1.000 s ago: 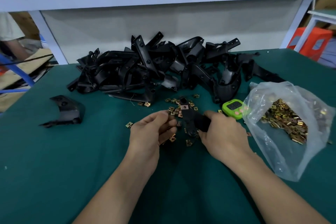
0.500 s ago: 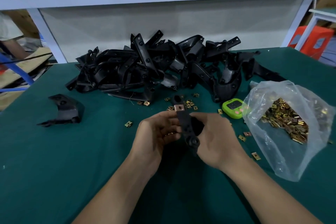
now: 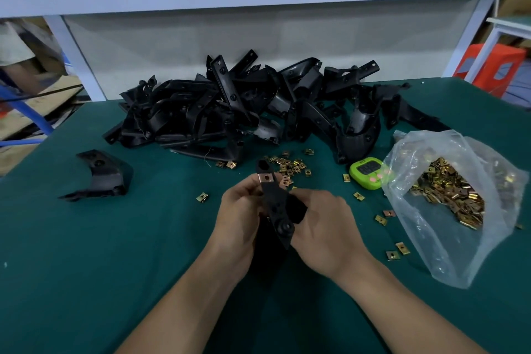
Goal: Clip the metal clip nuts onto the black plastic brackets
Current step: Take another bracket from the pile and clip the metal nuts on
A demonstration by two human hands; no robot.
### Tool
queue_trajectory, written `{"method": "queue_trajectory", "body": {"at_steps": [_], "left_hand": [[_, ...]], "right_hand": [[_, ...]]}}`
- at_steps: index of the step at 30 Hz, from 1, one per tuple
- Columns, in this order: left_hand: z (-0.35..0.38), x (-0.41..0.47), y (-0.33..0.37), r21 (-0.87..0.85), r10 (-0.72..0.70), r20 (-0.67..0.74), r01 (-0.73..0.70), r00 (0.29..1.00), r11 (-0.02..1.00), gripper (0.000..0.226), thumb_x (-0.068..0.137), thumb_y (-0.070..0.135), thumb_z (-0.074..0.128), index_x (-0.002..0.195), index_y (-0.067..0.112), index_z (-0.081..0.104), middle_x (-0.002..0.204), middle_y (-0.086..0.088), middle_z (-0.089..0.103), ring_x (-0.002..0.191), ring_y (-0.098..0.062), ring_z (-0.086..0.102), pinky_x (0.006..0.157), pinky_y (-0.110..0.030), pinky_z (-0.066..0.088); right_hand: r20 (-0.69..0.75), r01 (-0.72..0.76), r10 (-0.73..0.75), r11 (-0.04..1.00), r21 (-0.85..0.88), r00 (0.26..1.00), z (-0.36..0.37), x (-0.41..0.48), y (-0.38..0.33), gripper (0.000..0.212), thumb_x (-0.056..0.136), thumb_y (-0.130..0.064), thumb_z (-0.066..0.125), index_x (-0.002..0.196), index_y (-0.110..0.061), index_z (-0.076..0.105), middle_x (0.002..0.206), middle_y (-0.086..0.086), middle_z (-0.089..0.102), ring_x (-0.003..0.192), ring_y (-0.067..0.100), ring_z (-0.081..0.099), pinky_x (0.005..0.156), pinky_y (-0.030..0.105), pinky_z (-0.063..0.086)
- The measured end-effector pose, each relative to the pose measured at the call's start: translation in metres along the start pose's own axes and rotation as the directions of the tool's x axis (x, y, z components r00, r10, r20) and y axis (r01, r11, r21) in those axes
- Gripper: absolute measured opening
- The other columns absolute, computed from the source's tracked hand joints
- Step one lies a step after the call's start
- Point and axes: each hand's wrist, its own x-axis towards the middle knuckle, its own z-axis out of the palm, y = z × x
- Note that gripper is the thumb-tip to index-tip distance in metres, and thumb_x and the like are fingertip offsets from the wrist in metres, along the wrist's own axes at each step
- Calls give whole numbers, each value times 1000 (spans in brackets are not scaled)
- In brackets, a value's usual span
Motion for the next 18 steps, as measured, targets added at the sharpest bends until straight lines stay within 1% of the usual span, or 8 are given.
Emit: {"method": "queue_trajectory", "body": {"at_steps": [3, 5, 7, 9, 11, 13, 15, 18], "left_hand": [[0, 0, 1, 9, 48, 43, -48, 998, 999, 57, 75, -30, 27, 100, 0, 68, 82, -14, 68, 74, -24, 64, 67, -31, 49], [0, 2, 0, 24, 79, 66, -81, 995, 996, 60, 70, -35, 25, 102, -5, 65, 86, -17, 67, 83, -30, 60, 73, -33, 48], [-1, 3, -2, 58, 111, 71, -115, 991, 992, 60, 69, -38, 26, 106, -9, 63, 91, -20, 66, 90, -33, 57, 80, -36, 47], [-2, 4, -5, 108, 149, 83, -158, 985, 982, 58, 70, -39, 31, 107, -10, 64, 90, -17, 69, 89, -31, 60, 81, -34, 51], [-5, 4, -7, 194, 208, 86, -221, 974, 956, 53, 74, -39, 36, 106, -9, 66, 89, -15, 73, 86, -25, 66, 80, -29, 55], [-7, 4, -8, 358, 314, 108, -332, 943, 873, 51, 76, -36, 43, 102, -2, 70, 90, -12, 76, 83, -16, 70, 75, -21, 56], [-9, 4, -11, 493, 394, 135, -406, 909, 769, 54, 79, -30, 50, 99, 14, 73, 89, -2, 77, 84, -10, 73, 74, -17, 54], [-7, -1, -13, 571, 443, 145, -440, 885, 693, 59, 81, -21, 57, 101, 32, 74, 91, 13, 77, 87, -4, 73, 75, -12, 51]], "right_hand": [[-2, -4, 4, 1000, 13, 1000, -2, 2, 2, 15, 80, -35, 66, 82, -20, 67, 66, 1, 66, 62, 24, 59, 56, 42, 51], [-8, 3, -3, 1000, 12, 1000, -4, 4, 4, 11, 83, -24, 66, 84, -14, 68, 69, 6, 67, 65, 28, 59, 58, 44, 51], [-17, -10, 11, 1000, 16, 1000, -5, 5, 6, 4, 81, -15, 65, 82, -14, 69, 69, 7, 67, 65, 29, 58, 58, 45, 51], [-18, -9, 10, 1000, 27, 1000, -4, 6, 6, 6, 81, -16, 65, 83, -16, 71, 70, 5, 68, 66, 27, 60, 59, 44, 52], [-6, -10, 10, 999, 33, 1000, -4, 6, 7, 7, 81, -18, 66, 84, -17, 72, 72, 4, 70, 68, 26, 63, 59, 43, 53], [0, -2, 2, 1000, 22, 1000, -3, 7, 7, 9, 82, -22, 67, 84, -14, 70, 71, 6, 69, 68, 26, 63, 58, 44, 51], [-12, 10, -9, 1000, 10, 1000, -2, 7, 7, 15, 84, -26, 68, 78, -12, 66, 66, 7, 64, 61, 25, 58, 55, 45, 48], [-38, 30, -30, 1000, 2, 999, -1, 6, 7, 22, 84, -24, 67, 69, -10, 58, 59, 7, 56, 54, 24, 48, 51, 45, 41]]}}
